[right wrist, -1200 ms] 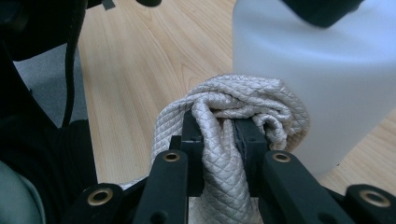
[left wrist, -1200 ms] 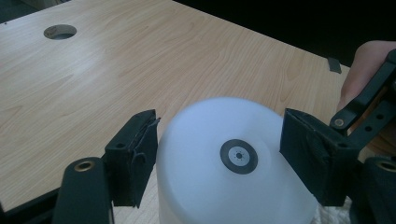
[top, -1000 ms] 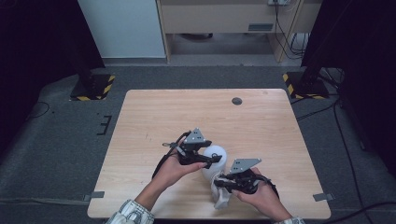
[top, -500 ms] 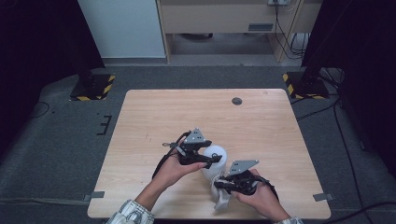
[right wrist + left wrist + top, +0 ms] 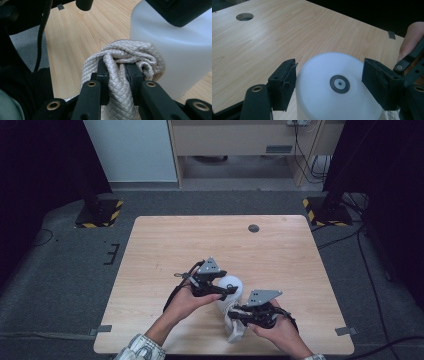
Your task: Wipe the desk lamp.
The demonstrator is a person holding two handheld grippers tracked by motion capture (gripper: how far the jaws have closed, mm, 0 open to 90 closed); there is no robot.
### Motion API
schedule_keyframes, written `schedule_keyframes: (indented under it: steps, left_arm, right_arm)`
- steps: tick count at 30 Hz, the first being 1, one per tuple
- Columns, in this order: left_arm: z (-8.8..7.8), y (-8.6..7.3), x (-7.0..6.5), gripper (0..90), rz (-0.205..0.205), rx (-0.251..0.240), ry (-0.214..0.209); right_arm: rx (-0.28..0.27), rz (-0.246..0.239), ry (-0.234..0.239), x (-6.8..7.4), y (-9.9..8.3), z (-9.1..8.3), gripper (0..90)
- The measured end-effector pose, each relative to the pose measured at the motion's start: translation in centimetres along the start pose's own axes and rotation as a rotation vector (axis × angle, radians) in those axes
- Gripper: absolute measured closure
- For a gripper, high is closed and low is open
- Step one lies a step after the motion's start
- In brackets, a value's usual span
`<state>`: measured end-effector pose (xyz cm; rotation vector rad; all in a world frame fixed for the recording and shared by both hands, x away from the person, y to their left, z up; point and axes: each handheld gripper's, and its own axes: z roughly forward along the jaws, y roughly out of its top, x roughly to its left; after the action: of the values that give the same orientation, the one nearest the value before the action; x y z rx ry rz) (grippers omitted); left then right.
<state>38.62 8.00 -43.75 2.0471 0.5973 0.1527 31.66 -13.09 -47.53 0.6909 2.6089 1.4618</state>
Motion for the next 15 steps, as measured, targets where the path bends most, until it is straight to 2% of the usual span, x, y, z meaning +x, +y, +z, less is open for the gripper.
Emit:
schedule_keyframes:
  steps: [6, 15]
  left_arm:
    - [0.0, 0.0, 0.0, 27.3, -0.004, -0.002, 0.0]
    - [0.0, 0.0, 0.0, 27.3, -0.004, 0.0, 0.003]
  right_arm:
    - [0.049, 0.004, 0.006, -0.4, -0.8, 1.0, 77.4]
    - [0.089, 0.023, 0.011, -0.9, -1.9, 2.0, 77.4]
